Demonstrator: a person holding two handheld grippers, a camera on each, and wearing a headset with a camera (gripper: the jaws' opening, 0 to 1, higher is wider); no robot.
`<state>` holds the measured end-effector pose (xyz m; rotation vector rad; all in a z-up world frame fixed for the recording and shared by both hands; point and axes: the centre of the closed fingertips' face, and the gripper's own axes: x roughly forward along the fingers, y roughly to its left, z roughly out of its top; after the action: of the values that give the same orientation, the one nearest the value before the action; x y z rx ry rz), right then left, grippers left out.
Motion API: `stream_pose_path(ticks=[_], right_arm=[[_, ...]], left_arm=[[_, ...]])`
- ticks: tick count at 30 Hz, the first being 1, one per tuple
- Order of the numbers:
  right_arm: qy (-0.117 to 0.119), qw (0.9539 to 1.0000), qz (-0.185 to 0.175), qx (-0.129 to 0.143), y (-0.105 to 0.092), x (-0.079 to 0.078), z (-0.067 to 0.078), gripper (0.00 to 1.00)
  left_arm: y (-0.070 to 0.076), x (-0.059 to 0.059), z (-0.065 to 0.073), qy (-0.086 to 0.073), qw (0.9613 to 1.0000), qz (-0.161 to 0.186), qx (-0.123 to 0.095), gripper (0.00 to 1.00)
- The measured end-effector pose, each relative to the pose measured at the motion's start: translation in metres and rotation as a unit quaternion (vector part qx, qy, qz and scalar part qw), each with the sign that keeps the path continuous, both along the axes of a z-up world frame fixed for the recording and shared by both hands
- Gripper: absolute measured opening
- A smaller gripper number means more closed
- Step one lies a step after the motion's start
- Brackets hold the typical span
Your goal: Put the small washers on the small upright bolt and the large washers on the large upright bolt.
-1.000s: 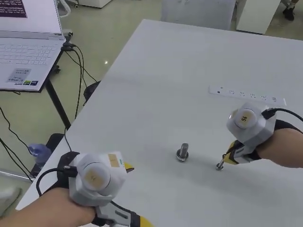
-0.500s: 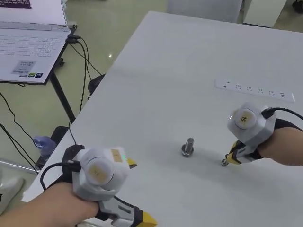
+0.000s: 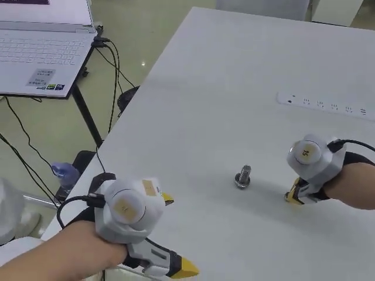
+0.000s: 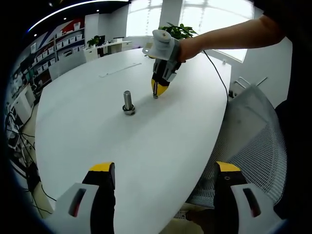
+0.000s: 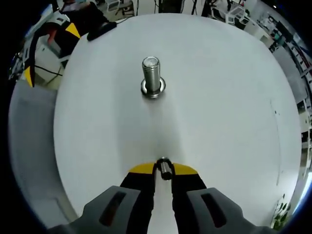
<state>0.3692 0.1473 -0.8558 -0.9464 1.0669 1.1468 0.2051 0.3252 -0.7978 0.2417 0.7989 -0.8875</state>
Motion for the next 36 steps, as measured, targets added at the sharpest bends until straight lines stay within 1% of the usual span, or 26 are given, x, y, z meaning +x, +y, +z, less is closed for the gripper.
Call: stream_pose_path(ticks=[6, 7, 14, 16, 19, 20, 22, 24, 27, 29, 30, 31, 32, 33, 34, 35, 36], right_arm=[[-0.002, 1.0000, 0.001, -0.005, -0.001, 0.001, 0.000, 0.13], [-0.001, 1.0000, -0.005, -0.004, -0.001, 0.002, -0.001, 0.13], [-0.004, 1.0000, 0.000, 0.000, -0.002, 0.005, -0.004, 0.14], [-0.006, 1.0000, -0.003, 0.004, -0.002, 0.006, -0.004, 0.17], [-0.014, 0.9998, -0.009, 0.013, -0.002, 0.010, 0.000, 0.19], [-0.012, 0.9996, -0.015, 0.021, -0.001, 0.010, 0.002, 0.19], [-0.012, 0.9994, -0.020, 0.026, -0.003, 0.010, 0.006, 0.20], [-0.018, 0.9990, -0.022, 0.034, -0.004, 0.011, 0.013, 0.21], [-0.027, 0.9977, -0.030, 0.055, -0.004, 0.011, 0.026, 0.23], [-0.036, 0.9948, -0.037, 0.088, -0.002, 0.010, 0.041, 0.26], [-0.040, 0.9924, -0.047, 0.106, -0.003, 0.009, 0.051, 0.27], [-0.042, 0.9904, -0.051, 0.121, -0.003, 0.008, 0.059, 0.27], [-0.042, 0.9875, -0.055, 0.142, -0.002, 0.006, 0.067, 0.29], [-0.030, 0.9797, -0.074, 0.184, 0.001, 0.000, 0.079, 0.31], [-0.031, 0.9767, -0.083, 0.196, -0.002, -0.002, 0.085, 0.31], [-0.040, 0.9753, -0.077, 0.203, -0.007, -0.005, 0.093, 0.32], [-0.038, 0.9717, -0.080, 0.219, -0.008, -0.009, 0.099, 0.33]], left_arm=[[-0.002, -0.004, -0.002, 0.004, 1.0000, 0.000, -0.002, 0.82], [-0.002, -0.005, -0.002, 0.003, 1.0000, 0.000, -0.002, 0.82], [-0.002, -0.007, -0.001, 0.004, 1.0000, 0.001, -0.003, 0.81], [-0.002, -0.008, -0.001, 0.005, 1.0000, 0.002, -0.003, 0.81], [-0.002, -0.009, -0.001, 0.004, 1.0000, 0.002, -0.001, 0.81], [-0.001, -0.010, -0.001, 0.004, 1.0000, 0.003, -0.001, 0.81], [-0.002, -0.011, 0.000, 0.005, 1.0000, 0.004, -0.001, 0.81], [-0.002, -0.010, 0.000, 0.003, 1.0000, 0.004, -0.001, 0.81], [-0.004, -0.007, 0.004, -0.002, 1.0000, 0.007, -0.006, 0.82], [-0.006, -0.004, 0.008, -0.008, 0.9998, 0.013, -0.015, 0.84], [-0.006, -0.002, 0.010, -0.009, 0.9997, 0.014, -0.018, 0.84], [-0.007, 0.000, 0.013, -0.013, 0.9995, 0.017, -0.022, 0.84], [-0.007, 0.003, 0.015, -0.017, 0.9993, 0.021, -0.024, 0.84], [-0.006, 0.004, 0.016, -0.018, 0.9993, 0.022, -0.023, 0.84], [-0.007, 0.006, 0.017, -0.018, 0.9992, 0.024, -0.026, 0.84], [-0.007, 0.007, 0.018, -0.020, 0.9991, 0.026, -0.028, 0.85], [-0.007, 0.008, 0.019, -0.022, 0.9990, 0.026, -0.029, 0.86]])
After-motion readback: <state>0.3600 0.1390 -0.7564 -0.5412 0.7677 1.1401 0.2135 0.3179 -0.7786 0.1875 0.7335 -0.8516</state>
